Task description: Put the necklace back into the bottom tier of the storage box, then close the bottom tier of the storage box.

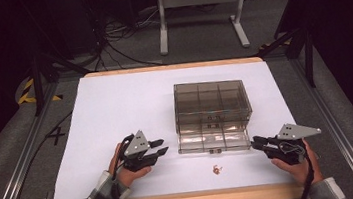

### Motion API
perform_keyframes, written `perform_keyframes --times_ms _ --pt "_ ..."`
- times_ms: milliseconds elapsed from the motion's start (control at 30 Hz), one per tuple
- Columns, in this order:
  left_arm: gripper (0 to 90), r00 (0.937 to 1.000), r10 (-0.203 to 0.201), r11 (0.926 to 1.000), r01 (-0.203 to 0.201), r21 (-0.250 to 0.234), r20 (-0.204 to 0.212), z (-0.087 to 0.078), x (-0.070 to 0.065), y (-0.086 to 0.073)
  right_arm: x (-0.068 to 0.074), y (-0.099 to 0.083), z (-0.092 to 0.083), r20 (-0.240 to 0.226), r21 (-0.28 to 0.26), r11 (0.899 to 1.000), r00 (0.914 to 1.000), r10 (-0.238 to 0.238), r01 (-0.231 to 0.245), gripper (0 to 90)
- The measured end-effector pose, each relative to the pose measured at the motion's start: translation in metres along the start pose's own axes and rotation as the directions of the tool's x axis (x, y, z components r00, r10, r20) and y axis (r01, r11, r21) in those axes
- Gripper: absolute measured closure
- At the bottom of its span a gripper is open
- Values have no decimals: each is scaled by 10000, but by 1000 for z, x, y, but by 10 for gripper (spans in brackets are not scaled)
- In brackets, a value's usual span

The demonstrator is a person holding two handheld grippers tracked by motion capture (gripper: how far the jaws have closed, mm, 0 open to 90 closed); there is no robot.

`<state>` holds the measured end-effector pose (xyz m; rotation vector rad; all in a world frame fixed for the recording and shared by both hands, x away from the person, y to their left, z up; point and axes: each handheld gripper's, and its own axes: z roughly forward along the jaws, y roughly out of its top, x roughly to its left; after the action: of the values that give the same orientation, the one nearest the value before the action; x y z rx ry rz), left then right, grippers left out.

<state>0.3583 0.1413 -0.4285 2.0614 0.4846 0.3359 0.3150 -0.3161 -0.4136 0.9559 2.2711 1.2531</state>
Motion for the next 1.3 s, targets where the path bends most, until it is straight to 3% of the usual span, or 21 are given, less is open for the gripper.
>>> perform_keyframes --times_ms 233,500,600,700,1067,1300 --pt "522 9976 199 9997 -192 120 -664 -21 -6 -15 10 5 1 50 -334 9989 9995 -324 326 709" --pt "318 9917 -103 9998 122 140 -1282 -31 -7 -26 23 8 8 -235 -401 9969 9974 -680 670 640" --pt "277 9921 -72 10000 73 2 -1253 -33 -6 -27 31 9 10 -421 -566 9947 9952 -879 855 632" --pt "229 9923 -160 9998 144 -138 -1230 -31 -6 -27 41 10 15 -891 -801 9931 9918 -922 851 629" --pt "175 9930 -203 9998 199 -52 -1165 -21 -6 -26 66 8 40 -1882 -325 9911 9730 -1332 1294 604" --pt "170 9935 -178 9998 167 -111 -1124 -22 -9 -25 72 4 47 -2066 -28 9890 9676 -1451 1478 601"
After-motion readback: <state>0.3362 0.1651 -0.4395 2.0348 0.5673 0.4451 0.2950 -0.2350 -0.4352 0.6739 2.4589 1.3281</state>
